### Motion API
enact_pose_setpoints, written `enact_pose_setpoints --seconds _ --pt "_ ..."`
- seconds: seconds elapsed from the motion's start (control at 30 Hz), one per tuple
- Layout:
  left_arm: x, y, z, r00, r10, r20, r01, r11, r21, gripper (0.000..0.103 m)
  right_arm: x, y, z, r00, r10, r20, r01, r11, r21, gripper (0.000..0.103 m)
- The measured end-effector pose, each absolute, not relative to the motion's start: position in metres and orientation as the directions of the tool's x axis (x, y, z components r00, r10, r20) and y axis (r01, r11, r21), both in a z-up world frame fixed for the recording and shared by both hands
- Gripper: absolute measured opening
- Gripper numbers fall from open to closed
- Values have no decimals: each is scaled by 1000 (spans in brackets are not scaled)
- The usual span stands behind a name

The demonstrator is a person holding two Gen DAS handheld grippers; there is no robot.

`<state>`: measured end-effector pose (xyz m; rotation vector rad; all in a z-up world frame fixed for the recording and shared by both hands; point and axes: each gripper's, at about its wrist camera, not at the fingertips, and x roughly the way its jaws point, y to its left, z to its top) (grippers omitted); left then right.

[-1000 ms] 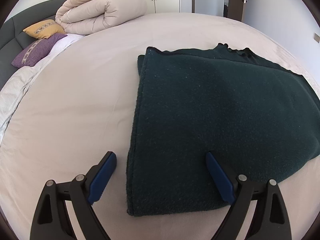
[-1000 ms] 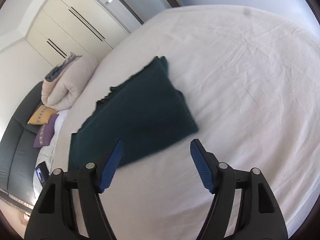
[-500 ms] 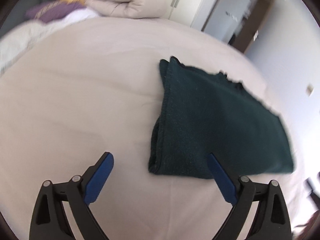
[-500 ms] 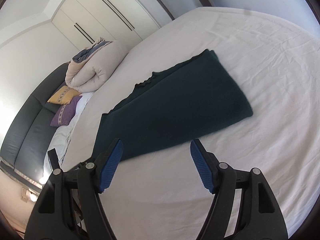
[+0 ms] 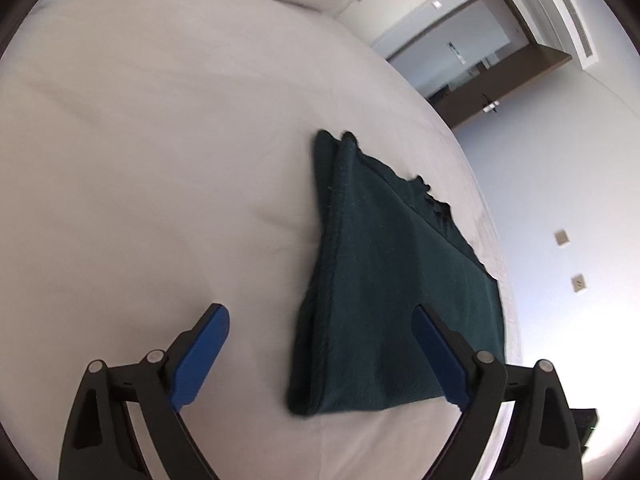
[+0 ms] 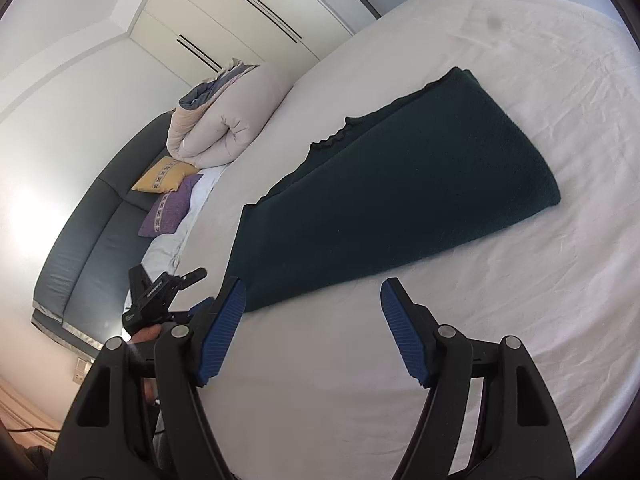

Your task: Fold small clothes

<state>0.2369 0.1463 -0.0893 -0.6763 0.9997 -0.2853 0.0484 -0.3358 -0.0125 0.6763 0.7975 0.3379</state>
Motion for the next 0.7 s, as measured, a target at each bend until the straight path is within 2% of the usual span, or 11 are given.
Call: enact_pose_setpoints --seconds 0.07,0.2,0.5,0.7 --pt "250 144 -96 485 -555 -675 -84 739 -668 90 55 -340 -19 653 543 -528 -31 716 697 69" --pt "263 137 -105 446 -558 -700 -98 747 -658 89 65 -345 -30 646 578 -499 -28 671 741 69" --pt "279 131 -113 402 -670 -624 -110 641 -759 89 99 -339 -41 617 644 -452 -60 611 789 69" --pt "286 125 -115 338 -717 -610 -99 618 -780 89 111 -324 -46 586 665 -462 -80 615 785 69"
